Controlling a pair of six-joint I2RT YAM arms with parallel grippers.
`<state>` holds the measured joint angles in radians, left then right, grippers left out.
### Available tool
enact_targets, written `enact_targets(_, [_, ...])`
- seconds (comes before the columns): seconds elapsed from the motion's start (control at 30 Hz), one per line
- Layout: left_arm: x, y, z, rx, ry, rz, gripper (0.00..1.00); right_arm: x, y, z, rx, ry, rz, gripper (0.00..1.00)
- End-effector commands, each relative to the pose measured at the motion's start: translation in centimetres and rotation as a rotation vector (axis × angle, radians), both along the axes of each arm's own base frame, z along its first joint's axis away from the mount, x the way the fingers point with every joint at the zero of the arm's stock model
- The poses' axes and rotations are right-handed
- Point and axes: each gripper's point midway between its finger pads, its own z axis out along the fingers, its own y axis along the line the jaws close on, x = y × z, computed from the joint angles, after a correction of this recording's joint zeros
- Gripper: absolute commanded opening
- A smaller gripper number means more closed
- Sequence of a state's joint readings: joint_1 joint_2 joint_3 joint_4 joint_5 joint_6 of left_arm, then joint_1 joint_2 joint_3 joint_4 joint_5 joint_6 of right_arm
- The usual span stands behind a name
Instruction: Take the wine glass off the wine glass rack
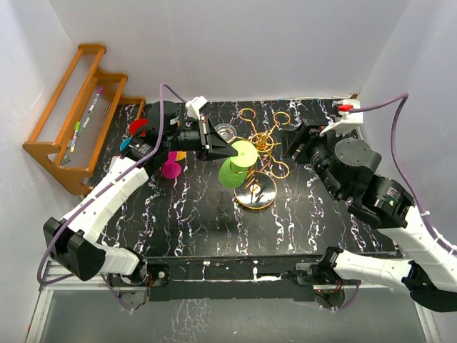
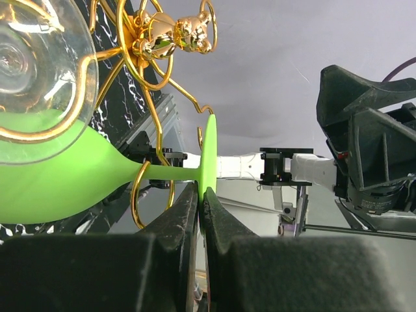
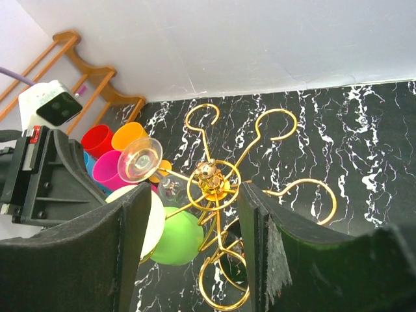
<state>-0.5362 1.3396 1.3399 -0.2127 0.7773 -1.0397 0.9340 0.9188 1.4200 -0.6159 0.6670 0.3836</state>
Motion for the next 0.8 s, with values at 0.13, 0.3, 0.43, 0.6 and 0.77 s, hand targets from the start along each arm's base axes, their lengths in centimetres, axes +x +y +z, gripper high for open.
enact_targets(0.13, [0.6,-0.6,0.7,-0.040,-0.026,-0.013,0.00,-0.2,-0.1,1.7,0.070,-0.043,0.005,0.57])
enact_targets(0.3, [1.2,-0.4,0.7,-0.012,-0.032,0.027,0.00,-0.3,-0.2,1.7,0.078,-0.050,0.008,0.57])
enact_targets(0.43, [1.7,0.0,0.5,0.021,-0.035,0.080,0.00,-0.3,0.0,1.5,0.076,-0.047,0.011,0.57])
enact_targets(0.6, [2.3,0.5,0.0,0.049,-0.021,0.136,0.00,-0.2,0.1,1.5,0.076,-0.047,0.015,0.56])
enact_targets(0.77, [2.3,0.9,0.2,0.056,-0.021,0.168,0.00,-0.2,0.0,1.4,0.075,-0.046,0.011,0.56])
